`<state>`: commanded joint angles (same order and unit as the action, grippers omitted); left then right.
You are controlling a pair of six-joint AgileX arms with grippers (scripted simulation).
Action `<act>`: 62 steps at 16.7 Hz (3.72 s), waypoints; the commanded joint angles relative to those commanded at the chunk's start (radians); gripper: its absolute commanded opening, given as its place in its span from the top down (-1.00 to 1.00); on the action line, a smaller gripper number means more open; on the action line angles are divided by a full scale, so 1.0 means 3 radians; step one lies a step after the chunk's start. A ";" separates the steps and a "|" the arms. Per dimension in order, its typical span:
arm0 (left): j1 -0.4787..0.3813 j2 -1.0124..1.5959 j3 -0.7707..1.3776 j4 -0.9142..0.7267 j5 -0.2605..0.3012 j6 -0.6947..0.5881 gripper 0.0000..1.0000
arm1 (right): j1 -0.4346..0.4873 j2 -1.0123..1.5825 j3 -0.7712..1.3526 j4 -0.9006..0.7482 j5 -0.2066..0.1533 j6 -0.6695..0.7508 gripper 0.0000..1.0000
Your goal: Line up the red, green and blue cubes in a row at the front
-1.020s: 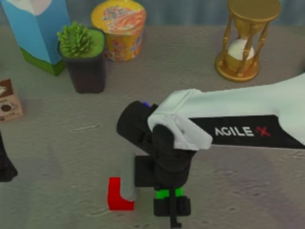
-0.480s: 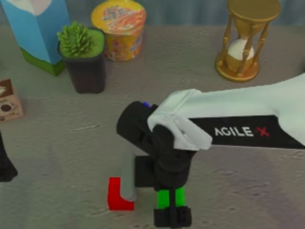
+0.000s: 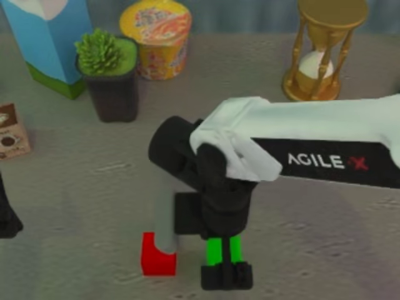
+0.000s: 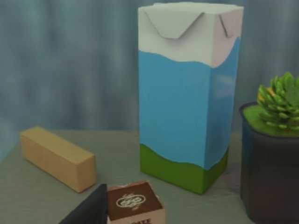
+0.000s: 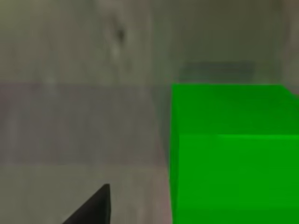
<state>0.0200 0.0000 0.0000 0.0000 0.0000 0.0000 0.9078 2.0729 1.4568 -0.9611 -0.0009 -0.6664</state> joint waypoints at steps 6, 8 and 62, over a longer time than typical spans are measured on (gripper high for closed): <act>0.0000 0.0000 0.0000 0.0000 0.0000 0.0000 -1.00 | 0.0014 -0.0185 0.0252 -0.0415 0.0001 -0.0007 -1.00; 0.0000 0.0001 0.0000 -0.0001 0.0000 0.0000 -1.00 | 0.0000 -0.0173 0.0245 -0.0407 0.0001 -0.0007 -1.00; -0.1884 0.8392 0.6645 -0.3489 0.0022 0.1078 -0.55 | -0.2993 -0.6909 -0.4856 0.3204 0.0003 0.2221 -1.00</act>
<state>-0.5454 2.5175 1.9934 -1.0466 0.0066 0.3233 0.0100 0.0000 0.0000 0.0000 0.0000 0.0000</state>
